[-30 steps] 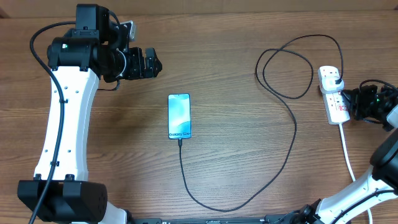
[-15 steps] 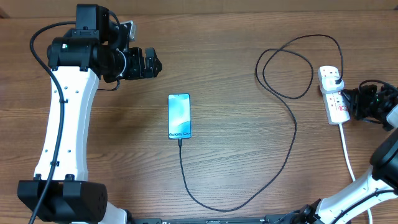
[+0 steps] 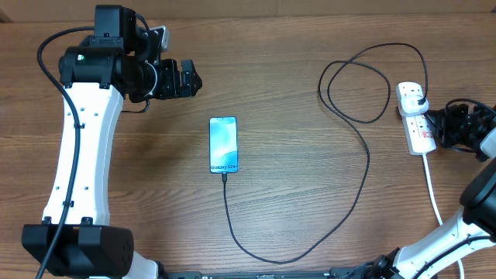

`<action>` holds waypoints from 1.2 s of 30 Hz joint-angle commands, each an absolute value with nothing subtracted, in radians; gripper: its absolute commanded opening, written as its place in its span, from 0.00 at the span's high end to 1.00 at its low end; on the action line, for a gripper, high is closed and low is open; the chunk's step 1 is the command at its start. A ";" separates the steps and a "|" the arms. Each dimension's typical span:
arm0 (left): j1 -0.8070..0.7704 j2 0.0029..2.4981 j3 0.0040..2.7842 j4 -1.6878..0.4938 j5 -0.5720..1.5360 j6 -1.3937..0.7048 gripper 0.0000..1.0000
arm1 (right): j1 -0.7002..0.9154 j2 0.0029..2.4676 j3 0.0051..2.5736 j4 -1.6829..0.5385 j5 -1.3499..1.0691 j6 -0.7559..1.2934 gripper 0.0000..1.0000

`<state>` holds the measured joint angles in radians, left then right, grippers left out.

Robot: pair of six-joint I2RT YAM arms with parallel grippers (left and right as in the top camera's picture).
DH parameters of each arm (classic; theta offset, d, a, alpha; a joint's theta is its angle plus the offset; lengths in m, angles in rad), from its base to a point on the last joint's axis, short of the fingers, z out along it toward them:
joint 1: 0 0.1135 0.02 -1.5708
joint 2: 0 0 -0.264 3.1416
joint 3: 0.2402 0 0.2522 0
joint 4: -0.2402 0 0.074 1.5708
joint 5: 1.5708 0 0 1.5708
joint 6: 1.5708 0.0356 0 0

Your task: Plug charger to phone and switch on socket

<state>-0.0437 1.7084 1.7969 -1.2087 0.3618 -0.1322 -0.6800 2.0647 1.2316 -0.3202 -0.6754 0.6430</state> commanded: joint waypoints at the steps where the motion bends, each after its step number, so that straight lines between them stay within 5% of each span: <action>1: -0.040 1.707 1.804 -1.208 0.355 -0.135 0.00 | -0.641 2.091 1.231 -0.358 -0.686 0.632 0.96; 36: -0.040 1.707 1.804 -1.208 0.355 -0.135 0.00 | -0.577 2.091 1.230 -0.429 -0.675 0.708 0.96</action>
<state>-0.0437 1.7084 1.7969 -1.2087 0.3618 -0.1322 -0.6582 2.0644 1.2610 -0.3786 -0.6209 0.6991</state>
